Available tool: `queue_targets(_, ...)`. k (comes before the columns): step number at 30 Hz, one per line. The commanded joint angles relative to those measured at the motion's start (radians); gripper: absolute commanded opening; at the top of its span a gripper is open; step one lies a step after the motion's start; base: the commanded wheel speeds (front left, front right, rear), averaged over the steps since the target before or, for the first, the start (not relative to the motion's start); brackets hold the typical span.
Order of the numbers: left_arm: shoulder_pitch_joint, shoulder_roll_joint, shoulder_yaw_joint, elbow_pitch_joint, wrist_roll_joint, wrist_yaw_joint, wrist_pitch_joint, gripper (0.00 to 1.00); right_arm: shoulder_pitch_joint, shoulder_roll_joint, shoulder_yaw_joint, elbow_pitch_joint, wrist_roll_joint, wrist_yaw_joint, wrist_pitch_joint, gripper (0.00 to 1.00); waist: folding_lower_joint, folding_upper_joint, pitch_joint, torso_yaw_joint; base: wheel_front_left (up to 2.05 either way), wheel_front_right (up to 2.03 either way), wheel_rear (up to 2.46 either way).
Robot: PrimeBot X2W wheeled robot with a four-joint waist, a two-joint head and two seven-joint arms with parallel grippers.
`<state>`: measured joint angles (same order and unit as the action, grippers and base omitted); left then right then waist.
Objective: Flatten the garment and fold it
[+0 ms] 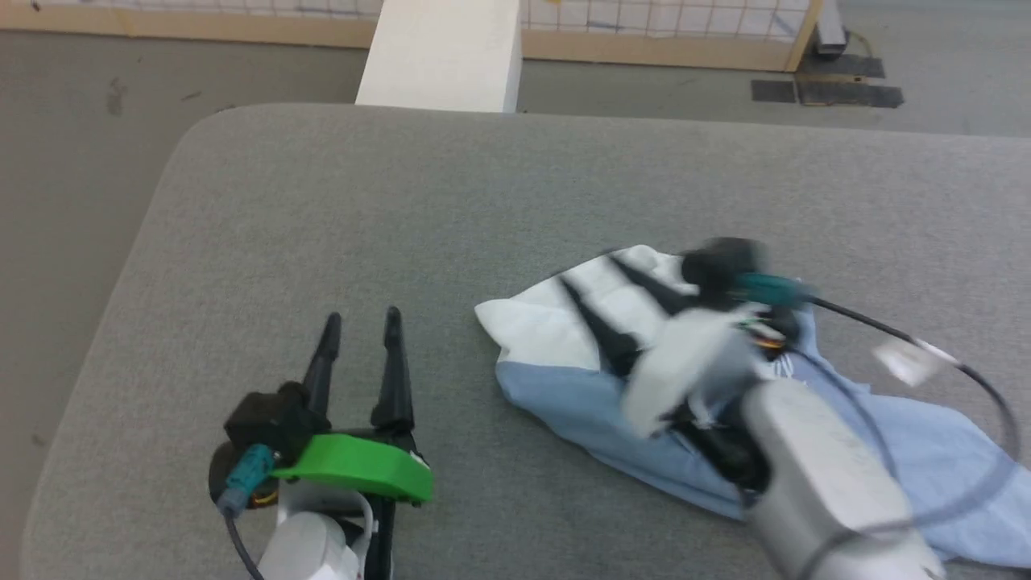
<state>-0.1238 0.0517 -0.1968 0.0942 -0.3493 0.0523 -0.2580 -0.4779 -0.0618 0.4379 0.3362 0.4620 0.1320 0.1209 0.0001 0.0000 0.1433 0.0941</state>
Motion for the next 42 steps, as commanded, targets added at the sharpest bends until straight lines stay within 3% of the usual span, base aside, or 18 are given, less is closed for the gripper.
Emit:
queue_targets(1, 0.015, -0.001, -0.012, 0.015, -0.006, -0.009, -0.004, 1.0, 0.051, -0.019, -0.052, -0.023, -0.032, -0.001, -0.045, 1.0, -0.0001, 0.0, -0.026, -0.026, 0.0, 0.0, 0.0)
queue_targets(6, 0.021, -0.001, -0.102, 0.115, -0.07, -0.022, 0.014, 1.0, 0.207, -0.023, -0.242, -0.109, -0.126, -0.001, -0.115, 1.0, -0.0001, 0.0, -0.054, -0.066, 0.0, 0.0, 0.0)
queue_targets(11, -0.007, -0.001, -0.183, 0.172, -0.157, 0.009, 0.099, 1.0, 0.342, -0.002, -0.368, -0.2, -0.191, -0.001, -0.114, 1.0, -0.0001, 0.0, -0.067, -0.11, 0.0, 0.0, 0.0)
queue_targets(17, -0.044, -0.001, -0.212, 0.228, -0.241, 0.1, 0.221, 1.0, 0.42, 0.01, -0.398, -0.274, -0.206, -0.001, -0.087, 1.0, -0.0001, 0.0, -0.072, -0.169, 0.0, 0.0, 0.0)
queue_targets(25, -0.092, 0.012, -0.244, 0.294, -0.266, 0.151, 0.432, 1.0, 0.44, 0.011, -0.383, -0.308, -0.181, -0.001, -0.071, 1.0, -0.0001, 0.0, -0.062, -0.213, 0.0, 0.0, 0.0)
queue_targets(26, -0.094, 0.016, -0.249, 0.3, -0.265, 0.155, 0.455, 0.93, 0.44, 0.011, -0.382, -0.31, -0.18, -0.001, -0.071, 1.0, -0.0001, 0.0, -0.061, -0.215, 0.0, 0.0, 0.0)
queue_targets(27, -0.098, 0.024, -0.258, 0.302, -0.261, 0.157, 0.476, 0.33, 0.441, 0.011, -0.382, -0.311, -0.178, -0.001, -0.07, 1.0, -0.0001, 0.0, -0.058, -0.216, 0.0, 0.0, 0.0)
queue_targets(28, -0.099, 0.028, -0.258, 0.301, -0.26, 0.161, 0.486, 0.0, 0.442, 0.011, -0.382, -0.311, -0.178, -0.001, -0.069, 1.0, -0.0001, 0.0, -0.056, -0.215, 0.0, 0.0, 0.0)
queue_targets(35, -0.056, 0.085, -0.19, 0.227, -0.273, 0.215, 0.467, 0.0, 0.435, 0.011, -0.4, -0.31, -0.193, -0.001, -0.063, 1.0, -0.0001, 0.0, -0.04, -0.18, 0.0, 0.0, 0.0)
queue_targets(42, 0.047, 0.202, -0.092, 0.107, -0.289, 0.284, 0.48, 0.0, 0.392, 0.012, -0.437, -0.275, -0.244, -0.001, -0.005, 1.0, -0.0001, 0.0, -0.032, -0.122, 0.0, 0.0, 0.0)
